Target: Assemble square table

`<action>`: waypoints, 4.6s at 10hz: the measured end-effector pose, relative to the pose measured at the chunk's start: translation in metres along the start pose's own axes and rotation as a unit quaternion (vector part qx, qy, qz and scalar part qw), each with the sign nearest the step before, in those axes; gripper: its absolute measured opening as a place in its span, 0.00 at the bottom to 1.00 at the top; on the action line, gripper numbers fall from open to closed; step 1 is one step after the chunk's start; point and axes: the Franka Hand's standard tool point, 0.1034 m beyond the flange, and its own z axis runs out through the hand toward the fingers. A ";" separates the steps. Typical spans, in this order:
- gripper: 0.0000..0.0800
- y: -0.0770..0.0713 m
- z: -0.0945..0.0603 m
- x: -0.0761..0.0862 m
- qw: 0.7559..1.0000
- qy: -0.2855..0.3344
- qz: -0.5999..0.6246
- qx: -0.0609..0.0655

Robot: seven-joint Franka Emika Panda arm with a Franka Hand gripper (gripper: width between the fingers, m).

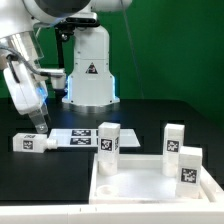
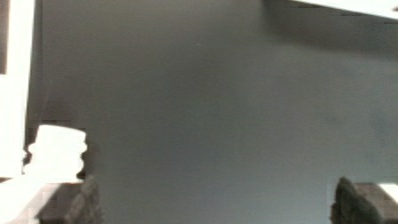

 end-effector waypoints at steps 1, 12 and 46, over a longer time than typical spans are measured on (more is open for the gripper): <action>0.81 0.003 0.001 0.001 1.000 0.003 -0.003 -0.002; 0.81 0.059 0.007 0.035 0.999 0.023 0.039 -0.016; 0.36 0.051 0.028 0.051 0.827 0.027 -0.551 -0.107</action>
Offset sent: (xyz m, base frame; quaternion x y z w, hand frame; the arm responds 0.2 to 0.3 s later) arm 0.0000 0.0000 0.0000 0.0000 0.0000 0.0000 1.0000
